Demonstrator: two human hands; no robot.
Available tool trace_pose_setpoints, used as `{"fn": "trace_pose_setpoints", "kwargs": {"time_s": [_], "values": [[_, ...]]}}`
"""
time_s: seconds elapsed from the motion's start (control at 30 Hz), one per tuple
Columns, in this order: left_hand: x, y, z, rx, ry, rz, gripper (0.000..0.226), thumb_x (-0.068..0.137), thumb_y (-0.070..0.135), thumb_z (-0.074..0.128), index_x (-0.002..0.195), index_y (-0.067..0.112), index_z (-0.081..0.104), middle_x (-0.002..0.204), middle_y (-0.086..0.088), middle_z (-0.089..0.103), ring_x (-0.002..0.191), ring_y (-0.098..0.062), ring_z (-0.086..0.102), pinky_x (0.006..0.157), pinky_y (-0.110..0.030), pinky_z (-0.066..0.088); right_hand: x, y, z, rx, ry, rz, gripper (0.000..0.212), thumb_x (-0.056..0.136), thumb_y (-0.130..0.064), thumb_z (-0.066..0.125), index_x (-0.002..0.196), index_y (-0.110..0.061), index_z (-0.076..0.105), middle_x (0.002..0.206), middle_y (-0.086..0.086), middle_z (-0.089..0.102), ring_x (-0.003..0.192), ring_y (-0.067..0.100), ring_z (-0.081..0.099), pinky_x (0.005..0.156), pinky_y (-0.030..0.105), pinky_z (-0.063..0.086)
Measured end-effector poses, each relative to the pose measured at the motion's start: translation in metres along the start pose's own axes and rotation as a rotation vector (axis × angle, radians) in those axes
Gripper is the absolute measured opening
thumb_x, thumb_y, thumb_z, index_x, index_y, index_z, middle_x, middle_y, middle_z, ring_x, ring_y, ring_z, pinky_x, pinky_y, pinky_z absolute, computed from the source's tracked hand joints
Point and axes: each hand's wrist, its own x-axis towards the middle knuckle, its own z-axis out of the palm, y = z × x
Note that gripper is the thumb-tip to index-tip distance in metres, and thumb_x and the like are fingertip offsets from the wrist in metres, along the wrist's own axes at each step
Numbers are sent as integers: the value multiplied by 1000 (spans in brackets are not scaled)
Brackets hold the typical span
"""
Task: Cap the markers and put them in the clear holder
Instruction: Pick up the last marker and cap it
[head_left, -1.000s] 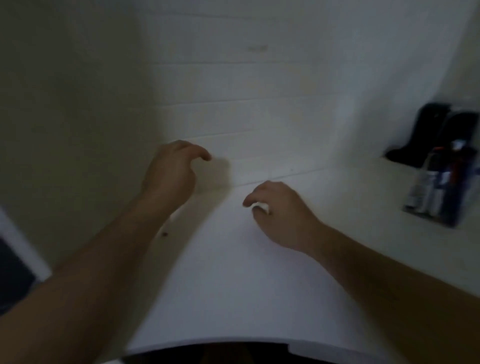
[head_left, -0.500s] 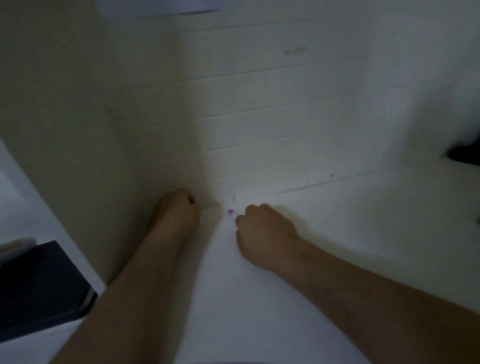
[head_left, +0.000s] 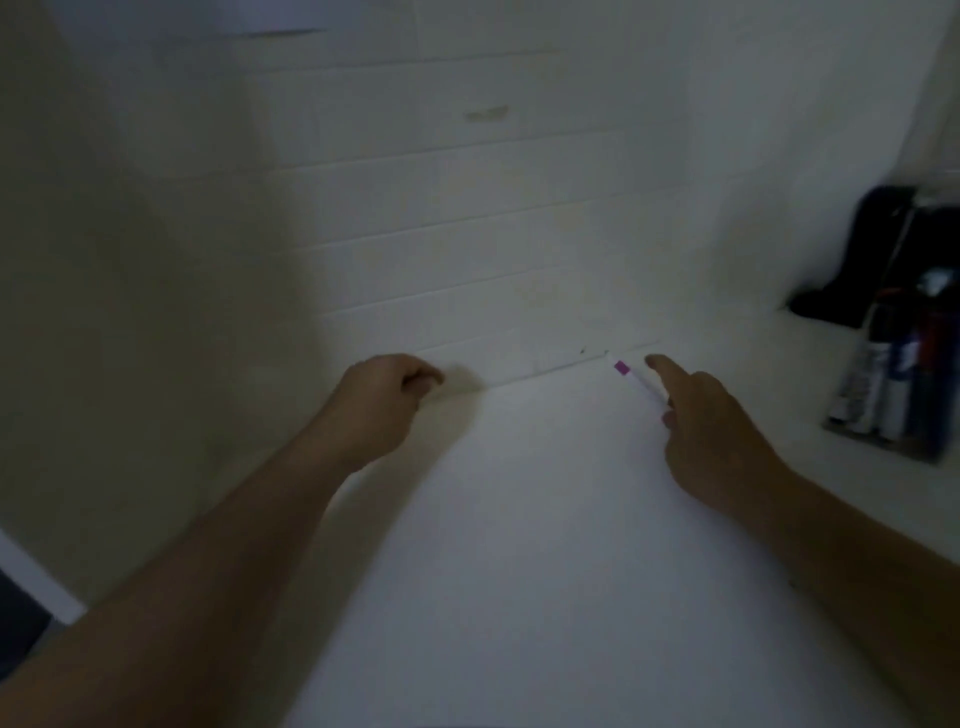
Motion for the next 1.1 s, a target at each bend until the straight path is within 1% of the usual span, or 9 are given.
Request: {"fn": "trace_pose_setpoints", "kwargs": {"time_s": [0.07,0.17,0.3,0.37,0.4,0.53,0.8,0.97,1.1], "values": [[7,37,14,-128,16,63,15,97,23,59,99,26,74,78,4,68,70,-12,62,61,-22,45,3,4,-3,97,-22,74,60,92,7,46,144,-23,43,102,3,39,84,23,48,71,23,36],[15,82,45,-295,12,134,10,91,19,66,92,27,72,77,11,67,66,-2,59,60,-18,45,4,10,-7,169,33,73,43,95,6,42,131,-16,54,94,-2,43,87,22,43,64,26,27],[12,102,97,-413,-37,107,16,83,14,74,84,30,74,78,13,70,68,3,62,67,-17,49,2,15,-18,193,181,13,17,101,-27,50,102,-25,67,85,-6,60,83,16,54,66,25,31],[6,99,114,-438,-48,81,16,82,13,75,86,28,77,82,13,73,75,3,66,74,-17,52,0,15,-21,205,188,-15,19,98,-38,54,89,-28,68,83,-9,66,78,8,55,67,12,36],[5,98,118,-450,-50,79,16,81,12,76,87,27,78,83,15,73,76,4,66,74,-14,50,-1,15,-21,206,198,-37,20,96,-40,57,86,-27,69,82,-9,67,78,7,56,69,13,39],[5,95,122,-505,-72,86,19,79,11,78,87,28,78,75,16,71,69,6,63,69,-9,45,-2,14,-15,157,222,-131,21,92,-43,63,85,-26,74,77,-6,67,74,11,58,72,30,47],[7,94,125,-471,-56,161,24,77,11,80,90,31,78,87,10,73,81,-4,68,80,-23,54,-1,16,-10,85,214,-162,18,90,-43,68,87,-27,75,76,-5,64,72,14,57,69,34,50],[5,96,123,-309,-43,222,20,80,18,79,96,30,78,87,20,64,81,10,58,75,-1,38,0,19,-10,-77,159,-165,26,93,-52,56,89,-31,72,74,-8,55,69,11,52,59,24,37],[3,99,124,-185,-20,296,18,82,17,77,97,27,79,84,15,59,78,1,51,72,2,33,-1,20,-8,-161,151,-174,39,90,-60,40,89,-33,68,74,-9,49,67,10,49,57,25,34]]}}
